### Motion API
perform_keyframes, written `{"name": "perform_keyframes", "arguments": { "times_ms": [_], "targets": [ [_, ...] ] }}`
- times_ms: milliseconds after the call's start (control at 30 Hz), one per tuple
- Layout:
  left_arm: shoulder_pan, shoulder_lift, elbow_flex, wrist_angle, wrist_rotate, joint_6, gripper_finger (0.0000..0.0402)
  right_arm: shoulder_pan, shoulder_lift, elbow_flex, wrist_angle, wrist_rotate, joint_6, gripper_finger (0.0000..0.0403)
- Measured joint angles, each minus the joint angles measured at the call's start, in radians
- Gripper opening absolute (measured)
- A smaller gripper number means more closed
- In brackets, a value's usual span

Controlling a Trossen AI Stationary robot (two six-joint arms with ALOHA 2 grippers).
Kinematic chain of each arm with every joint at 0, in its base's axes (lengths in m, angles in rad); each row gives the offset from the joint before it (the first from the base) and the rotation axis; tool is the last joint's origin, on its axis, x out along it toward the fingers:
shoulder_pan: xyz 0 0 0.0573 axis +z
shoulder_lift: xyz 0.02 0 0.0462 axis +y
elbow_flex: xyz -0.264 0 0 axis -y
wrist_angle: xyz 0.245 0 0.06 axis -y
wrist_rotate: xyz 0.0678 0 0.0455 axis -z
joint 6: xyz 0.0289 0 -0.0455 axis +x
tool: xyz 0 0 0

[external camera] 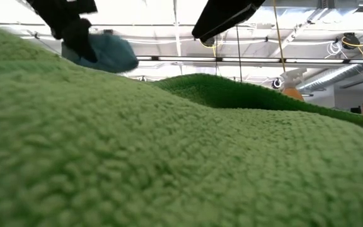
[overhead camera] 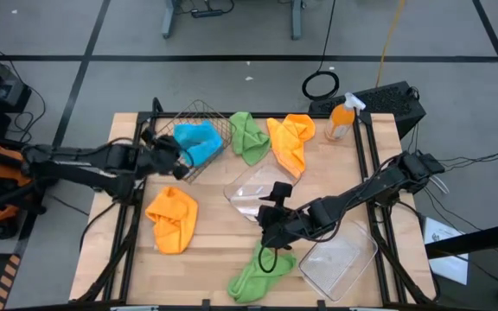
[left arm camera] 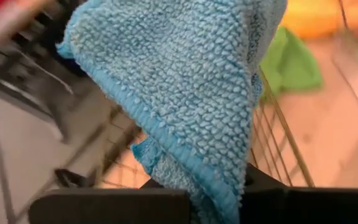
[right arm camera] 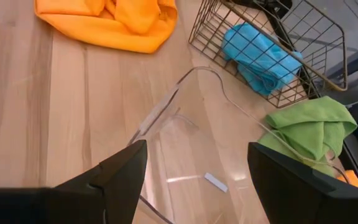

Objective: Sort microfiber towel by color & place in baskets
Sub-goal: Put the blue towel into the gold wire basket

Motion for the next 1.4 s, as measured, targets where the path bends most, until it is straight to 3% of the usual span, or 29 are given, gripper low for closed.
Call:
{"name": "perform_keyframes", "arguments": {
  "times_ms": [200,367,533,1000,1100,1200,1400],
  "targets": [
    [0.274,0.001,-0.064,0.093,0.364,0.198,0.002,0.004,0.0,0.0,0.006,0.0,-0.01,0.0269],
    [0.492,0.005,-0.132,0.094,0.646,0.258,0.002,0.006,0.0,0.0,0.005,0.0,-0.001,0.0269],
    [0.604,0.013,-0.163,0.129,0.883,0.281,0.0032,0.007,0.0,0.0,0.006,0.0,-0.005,0.0269],
    [0.658,0.021,-0.172,0.137,0.908,0.307,0.0047,0.011,0.0,0.0,0.029,-0.007,-0.021,0.0269],
    [0.658,0.021,-0.172,0.137,0.968,0.322,0.005,0.011,0.0,0.0,0.029,-0.007,-0.022,0.0269],
    [0.657,0.021,-0.172,0.137,1.011,0.334,0.0071,0.011,0.0,0.0,0.028,-0.007,-0.025,0.0269],
    [0.657,0.021,-0.172,0.138,0.989,0.334,0.015,0.011,0.0,0.0,0.028,-0.007,-0.025,0.0269]
  ]
}}
